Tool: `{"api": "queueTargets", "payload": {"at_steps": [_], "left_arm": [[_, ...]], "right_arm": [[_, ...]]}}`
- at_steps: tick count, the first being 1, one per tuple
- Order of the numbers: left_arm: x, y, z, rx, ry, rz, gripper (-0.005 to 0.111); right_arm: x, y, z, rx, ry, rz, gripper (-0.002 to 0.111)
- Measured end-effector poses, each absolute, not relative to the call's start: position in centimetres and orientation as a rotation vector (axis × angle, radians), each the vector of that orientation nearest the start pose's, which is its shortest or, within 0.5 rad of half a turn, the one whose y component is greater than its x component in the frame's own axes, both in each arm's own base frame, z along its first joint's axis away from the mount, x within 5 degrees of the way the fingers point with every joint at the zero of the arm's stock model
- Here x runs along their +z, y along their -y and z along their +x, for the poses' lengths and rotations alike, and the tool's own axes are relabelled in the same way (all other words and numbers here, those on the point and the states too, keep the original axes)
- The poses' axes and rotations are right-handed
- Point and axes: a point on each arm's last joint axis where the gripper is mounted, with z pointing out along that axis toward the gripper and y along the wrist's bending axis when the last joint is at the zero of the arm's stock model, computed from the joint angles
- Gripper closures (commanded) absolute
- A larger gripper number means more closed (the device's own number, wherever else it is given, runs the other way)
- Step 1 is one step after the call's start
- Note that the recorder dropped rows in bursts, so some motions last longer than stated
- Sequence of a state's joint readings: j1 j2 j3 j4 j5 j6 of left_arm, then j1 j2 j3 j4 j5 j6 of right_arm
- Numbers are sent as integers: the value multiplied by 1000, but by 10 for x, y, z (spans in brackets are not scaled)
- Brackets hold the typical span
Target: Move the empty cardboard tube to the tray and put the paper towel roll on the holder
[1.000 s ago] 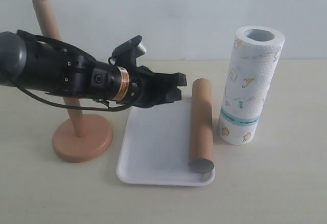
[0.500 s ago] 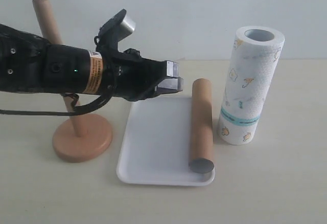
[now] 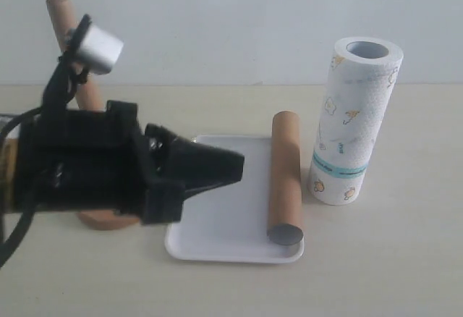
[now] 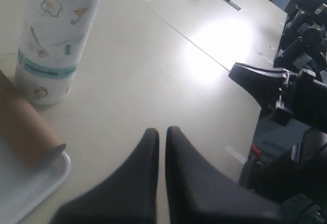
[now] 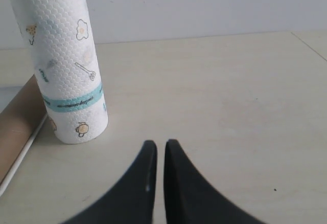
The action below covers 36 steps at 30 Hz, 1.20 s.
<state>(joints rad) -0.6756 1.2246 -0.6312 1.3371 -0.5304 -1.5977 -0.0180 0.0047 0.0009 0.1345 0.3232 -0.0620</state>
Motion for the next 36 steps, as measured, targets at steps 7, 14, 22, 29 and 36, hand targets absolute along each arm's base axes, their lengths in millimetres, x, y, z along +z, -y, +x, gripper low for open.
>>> {"api": "queueTargets", "payload": {"at_steps": [7, 14, 22, 29, 36], "left_arm": [[261, 154, 123, -1132, -1843, 692, 103], [255, 135, 100, -1127, -1782, 688, 103], [258, 131, 95, -1126, -1751, 692, 103], [258, 131, 95, -1126, -1751, 692, 103], [258, 131, 95, -1126, -1751, 692, 103]], "right_arm": [[184, -3, 54, 72, -1810, 45, 103], [184, -3, 54, 72, -1810, 45, 103], [184, -3, 54, 72, -1810, 45, 103], [184, -3, 54, 72, -1810, 45, 103], [184, -3, 54, 72, -1810, 45, 103]]}}
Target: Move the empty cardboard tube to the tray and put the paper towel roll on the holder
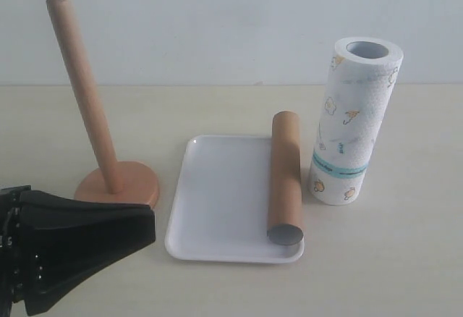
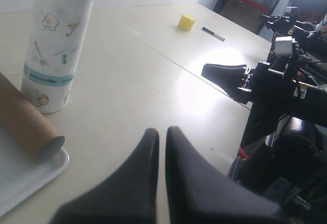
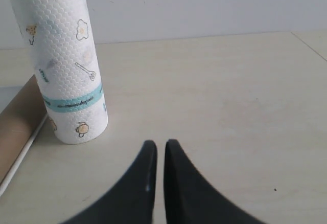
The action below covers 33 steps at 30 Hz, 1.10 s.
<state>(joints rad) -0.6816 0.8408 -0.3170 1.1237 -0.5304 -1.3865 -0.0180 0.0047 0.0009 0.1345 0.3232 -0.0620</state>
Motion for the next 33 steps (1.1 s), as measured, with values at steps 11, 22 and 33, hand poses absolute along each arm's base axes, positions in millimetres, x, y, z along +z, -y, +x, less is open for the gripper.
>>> {"api": "queueTargets", "payload": {"at_steps": [11, 22, 33], "left_arm": [[269, 117, 90, -997, -1640, 734, 103], [306, 42, 66, -895, -1473, -1, 103], [323, 17, 36, -1684, -1094, -757, 103]], "right_arm": [[184, -3, 54, 72, -1810, 45, 103], [184, -3, 54, 72, -1810, 45, 103], [184, -3, 54, 72, -1810, 45, 103]]}}
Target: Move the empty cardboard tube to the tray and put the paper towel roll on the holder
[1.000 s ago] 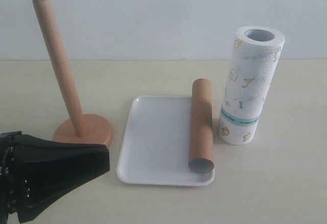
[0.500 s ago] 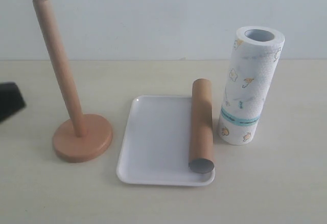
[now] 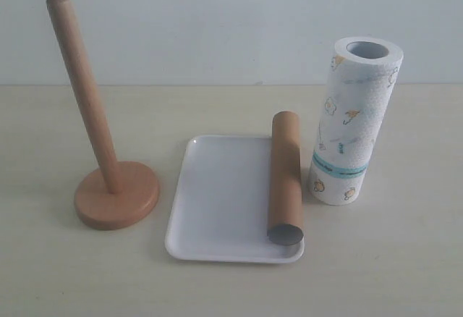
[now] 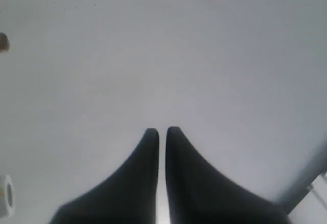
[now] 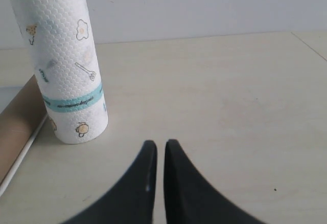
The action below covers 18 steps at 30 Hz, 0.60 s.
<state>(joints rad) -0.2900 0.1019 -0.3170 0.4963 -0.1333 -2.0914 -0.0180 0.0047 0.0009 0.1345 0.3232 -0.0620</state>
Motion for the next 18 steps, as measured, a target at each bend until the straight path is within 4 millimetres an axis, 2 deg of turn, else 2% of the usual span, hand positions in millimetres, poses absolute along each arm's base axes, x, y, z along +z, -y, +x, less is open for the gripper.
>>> {"api": "queueTargets", "payload": {"at_steps": [4, 9, 13, 18], "left_arm": [[325, 16, 35, -1747, -1058, -783, 103], [321, 14, 33, -1637, -1058, -705, 103], [308, 10, 34, -1339, -1101, -564, 103], [277, 9, 40, -875, -1203, -321, 103]], "right_arm": [[184, -3, 54, 72, -1810, 45, 103], [184, -3, 54, 73, -1811, 45, 103], [183, -3, 54, 73, -1813, 45, 103], [183, -3, 54, 73, -1815, 45, 103]]}}
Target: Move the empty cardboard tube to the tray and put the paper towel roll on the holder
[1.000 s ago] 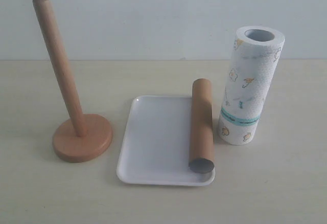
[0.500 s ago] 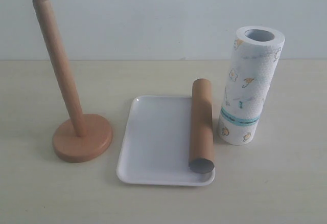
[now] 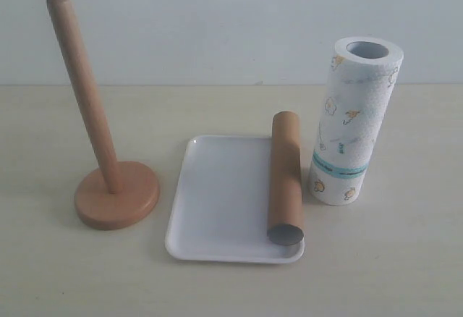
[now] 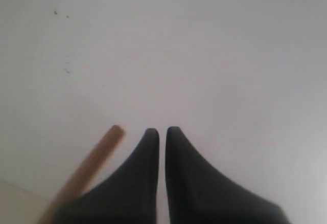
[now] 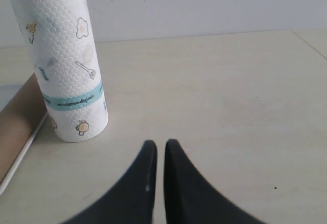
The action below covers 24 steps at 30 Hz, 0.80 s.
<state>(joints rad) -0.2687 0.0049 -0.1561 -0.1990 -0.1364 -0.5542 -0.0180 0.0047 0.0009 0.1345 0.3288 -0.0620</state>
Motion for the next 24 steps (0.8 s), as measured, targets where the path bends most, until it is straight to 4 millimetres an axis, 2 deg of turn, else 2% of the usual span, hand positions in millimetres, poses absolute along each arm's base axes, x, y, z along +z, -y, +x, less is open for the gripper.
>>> {"api": "queueTargets", "payload": {"at_steps": [5, 8, 13, 24], "left_arm": [[244, 10, 49, -541, -1314, -118, 103], [230, 10, 53, -459, -1354, -101, 103], [221, 8, 55, -345, -1424, -87, 103], [191, 8, 55, -116, -1733, 86, 103]], "right_arm": [[183, -3, 54, 73, -1817, 45, 103], [183, -3, 54, 73, -1817, 45, 103], [183, -3, 54, 73, -1817, 45, 103], [183, -3, 54, 73, -1817, 45, 103]]}}
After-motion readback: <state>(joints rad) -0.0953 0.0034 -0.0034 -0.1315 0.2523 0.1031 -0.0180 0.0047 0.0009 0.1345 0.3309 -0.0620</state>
